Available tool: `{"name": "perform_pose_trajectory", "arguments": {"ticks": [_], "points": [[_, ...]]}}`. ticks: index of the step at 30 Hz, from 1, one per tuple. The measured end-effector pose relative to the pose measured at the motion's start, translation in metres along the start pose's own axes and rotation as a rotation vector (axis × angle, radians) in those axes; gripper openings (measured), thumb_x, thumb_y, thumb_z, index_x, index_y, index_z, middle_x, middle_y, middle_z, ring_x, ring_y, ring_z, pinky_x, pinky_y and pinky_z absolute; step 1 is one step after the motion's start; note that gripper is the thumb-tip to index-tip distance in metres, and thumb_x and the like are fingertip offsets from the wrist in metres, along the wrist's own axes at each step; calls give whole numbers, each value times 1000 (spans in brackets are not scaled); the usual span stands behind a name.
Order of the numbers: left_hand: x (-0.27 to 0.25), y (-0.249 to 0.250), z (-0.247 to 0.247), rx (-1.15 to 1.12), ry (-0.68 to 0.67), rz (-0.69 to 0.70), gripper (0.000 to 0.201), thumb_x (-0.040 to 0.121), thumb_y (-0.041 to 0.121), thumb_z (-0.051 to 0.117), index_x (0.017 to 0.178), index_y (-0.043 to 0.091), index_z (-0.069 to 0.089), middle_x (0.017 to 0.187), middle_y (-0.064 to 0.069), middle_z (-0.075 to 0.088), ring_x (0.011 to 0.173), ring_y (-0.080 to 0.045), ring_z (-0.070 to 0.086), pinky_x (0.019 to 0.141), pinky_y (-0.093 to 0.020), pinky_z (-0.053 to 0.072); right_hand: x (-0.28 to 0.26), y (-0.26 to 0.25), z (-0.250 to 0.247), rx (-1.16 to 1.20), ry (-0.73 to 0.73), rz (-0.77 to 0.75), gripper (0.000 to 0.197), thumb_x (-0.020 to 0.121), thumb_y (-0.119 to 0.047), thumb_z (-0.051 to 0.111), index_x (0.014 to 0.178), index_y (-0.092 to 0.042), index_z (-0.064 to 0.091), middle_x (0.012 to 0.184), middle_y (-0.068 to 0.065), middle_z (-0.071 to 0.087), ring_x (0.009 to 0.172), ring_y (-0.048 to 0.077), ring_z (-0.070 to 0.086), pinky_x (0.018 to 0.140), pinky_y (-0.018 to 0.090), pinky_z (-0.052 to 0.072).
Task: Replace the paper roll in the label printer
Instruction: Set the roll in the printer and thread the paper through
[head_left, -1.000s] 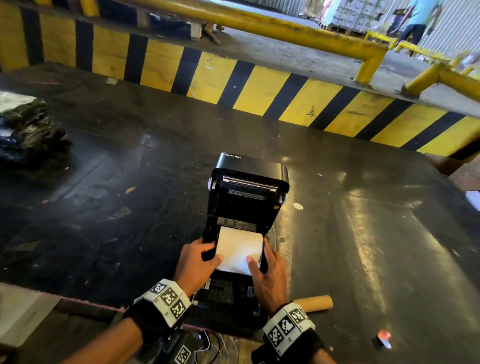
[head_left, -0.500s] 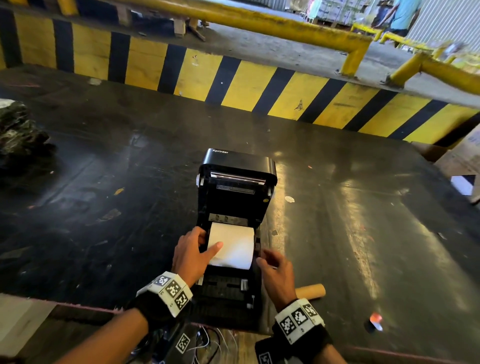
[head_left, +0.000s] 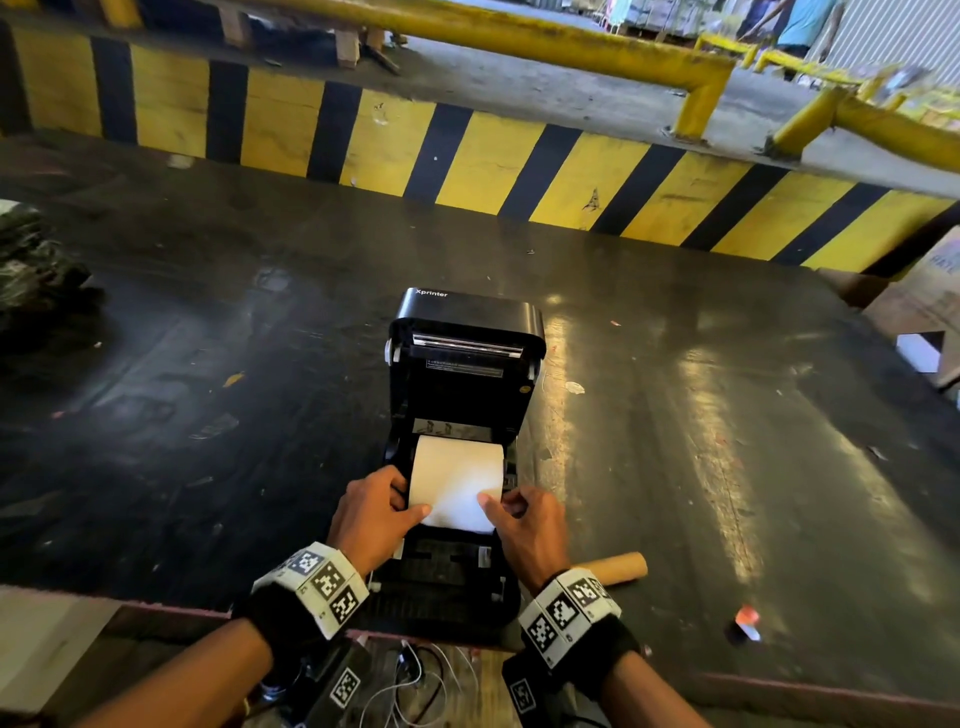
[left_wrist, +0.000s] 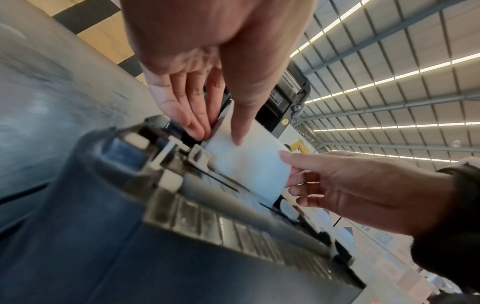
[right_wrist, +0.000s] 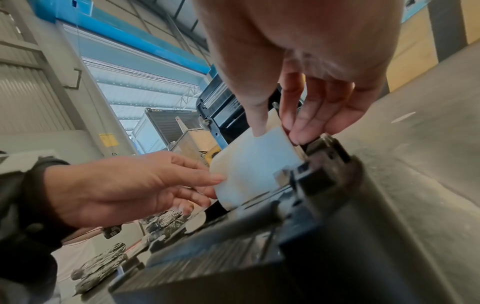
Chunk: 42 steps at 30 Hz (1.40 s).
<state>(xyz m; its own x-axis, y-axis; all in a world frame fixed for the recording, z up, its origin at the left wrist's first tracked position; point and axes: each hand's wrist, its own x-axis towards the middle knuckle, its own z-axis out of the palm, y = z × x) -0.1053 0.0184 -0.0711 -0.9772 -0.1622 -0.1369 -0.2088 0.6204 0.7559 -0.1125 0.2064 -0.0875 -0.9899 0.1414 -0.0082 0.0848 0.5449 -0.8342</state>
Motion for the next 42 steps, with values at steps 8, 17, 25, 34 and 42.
{"name": "perform_pose_trajectory", "arguments": {"ticks": [8,17,25,34,42], "points": [[1,4,-2,12,30,-23,18,73,23,78,75,16,62,64,0,68,66,-17,65,68,-38,57,-3,-3,1,-56,-23,26,25,77,-37,69,76,-12,65,73,3,68,69,20,64,67,37,52],[-7,5,-3,52,11,-5,16,77,21,74,81,15,60,73,-4,68,71,-22,66,70,-41,57,-8,-1,-4,-45,-85,47,19,76,-26,73,86,-19,58,68,-9,59,62,6,56,57,20,43],[-6,-10,-9,-37,-83,63,29,77,13,75,66,20,49,44,4,54,46,-7,48,54,-22,42,-9,6,-3,118,-149,103,31,73,-8,76,83,-23,51,77,6,68,74,25,67,70,43,57],[-1,-16,-4,-59,-95,63,22,73,13,79,65,11,58,56,-12,69,52,-14,61,52,-19,46,-12,9,-7,101,-169,51,39,76,-2,72,81,-28,43,74,1,66,76,26,67,71,41,57],[0,-22,-9,-116,-155,79,29,73,6,77,91,13,56,68,-7,70,56,-4,63,52,-11,47,-6,10,-13,62,-233,14,39,73,-3,74,83,-27,44,79,11,69,77,31,68,71,47,58]]}}
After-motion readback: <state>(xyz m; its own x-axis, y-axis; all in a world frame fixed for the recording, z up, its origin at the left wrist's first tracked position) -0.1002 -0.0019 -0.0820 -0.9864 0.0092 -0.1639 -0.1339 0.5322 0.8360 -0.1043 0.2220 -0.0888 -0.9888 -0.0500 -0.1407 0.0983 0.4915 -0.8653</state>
